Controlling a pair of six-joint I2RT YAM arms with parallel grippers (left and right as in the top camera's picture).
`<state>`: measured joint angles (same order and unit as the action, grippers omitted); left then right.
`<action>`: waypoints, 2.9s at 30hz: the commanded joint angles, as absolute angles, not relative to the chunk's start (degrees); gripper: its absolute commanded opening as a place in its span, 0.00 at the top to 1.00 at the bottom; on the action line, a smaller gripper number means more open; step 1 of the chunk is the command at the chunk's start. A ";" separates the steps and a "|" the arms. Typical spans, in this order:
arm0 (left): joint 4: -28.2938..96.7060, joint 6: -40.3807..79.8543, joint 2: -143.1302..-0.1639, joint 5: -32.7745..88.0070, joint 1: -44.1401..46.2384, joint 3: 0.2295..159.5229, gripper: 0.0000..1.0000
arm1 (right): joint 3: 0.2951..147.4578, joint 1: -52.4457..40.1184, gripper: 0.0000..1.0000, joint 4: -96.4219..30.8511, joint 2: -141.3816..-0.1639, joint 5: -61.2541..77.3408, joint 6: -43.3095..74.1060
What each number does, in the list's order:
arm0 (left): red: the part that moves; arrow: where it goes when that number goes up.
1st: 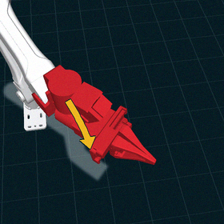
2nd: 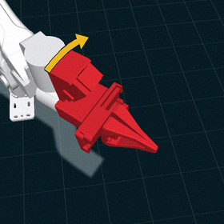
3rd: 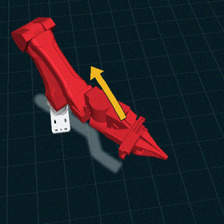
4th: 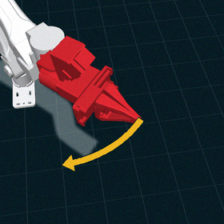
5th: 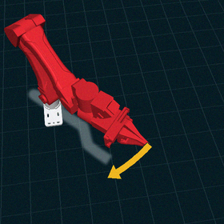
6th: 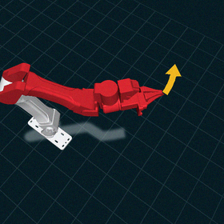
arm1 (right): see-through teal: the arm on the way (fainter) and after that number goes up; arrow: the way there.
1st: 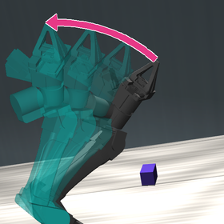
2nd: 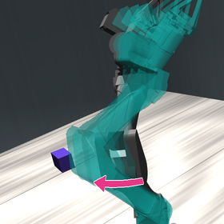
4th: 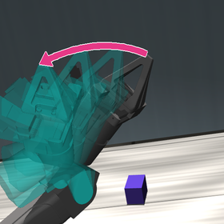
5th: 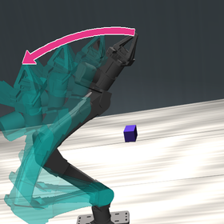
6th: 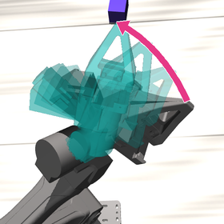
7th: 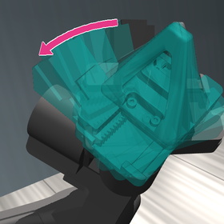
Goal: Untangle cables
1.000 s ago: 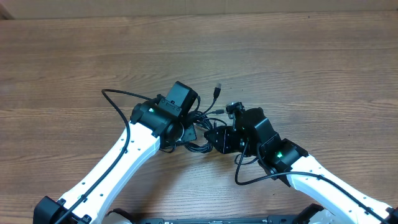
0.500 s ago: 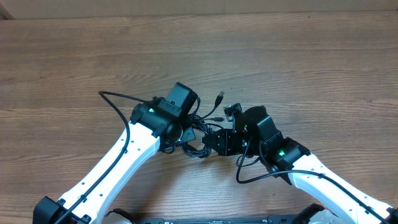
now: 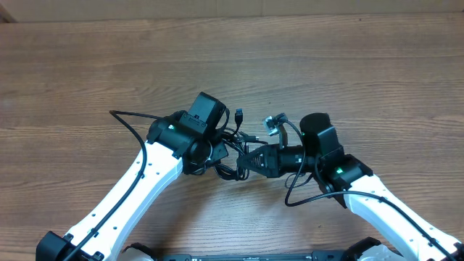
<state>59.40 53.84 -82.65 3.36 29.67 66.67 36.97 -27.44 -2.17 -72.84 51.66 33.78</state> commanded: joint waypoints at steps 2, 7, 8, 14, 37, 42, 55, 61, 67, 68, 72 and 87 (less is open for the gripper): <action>58.70 53.74 -82.83 -2.70 27.77 67.51 0.96 | 38.22 -24.80 0.96 -1.34 -70.41 65.67 32.75; 58.65 50.48 -82.83 0.05 27.77 67.51 0.96 | 38.22 -19.73 0.96 -2.57 -70.41 63.59 32.73; 58.65 49.45 -82.83 0.05 27.77 67.51 0.96 | 38.22 -18.79 0.96 -3.60 -70.41 61.98 32.73; 57.65 48.05 -82.83 1.80 27.77 67.51 0.96 | 38.22 -15.18 0.89 -13.21 -70.48 46.00 32.97; 53.36 41.34 -82.83 1.02 27.77 67.51 0.96 | 38.22 -15.42 0.59 -23.33 -71.55 42.59 33.19; 53.45 37.71 -82.83 1.02 27.77 67.51 0.96 | 38.22 -15.42 0.55 -23.24 -71.55 44.53 33.17; 57.43 32.99 -82.85 -3.01 27.77 67.51 0.96 | 38.22 -18.35 0.61 -8.23 -71.50 59.29 32.47; 59.07 37.65 -83.13 -2.83 27.77 67.51 0.96 | 38.24 -23.05 0.63 3.75 -71.48 58.15 30.26; 59.22 37.67 -83.18 -1.69 27.77 67.51 0.96 | 38.24 -28.97 0.60 4.23 -71.48 40.12 29.89; 59.22 37.63 -83.18 -1.67 27.77 67.48 0.96 | 38.24 -30.00 0.60 3.64 -71.48 35.86 29.89; 59.37 37.23 -83.18 -0.34 27.77 67.51 0.96 | 38.24 -33.74 0.60 1.19 -71.48 19.73 29.93; 59.05 34.24 -83.18 7.11 27.77 67.51 0.96 | 38.24 -35.81 0.63 -15.14 -72.69 -11.97 49.08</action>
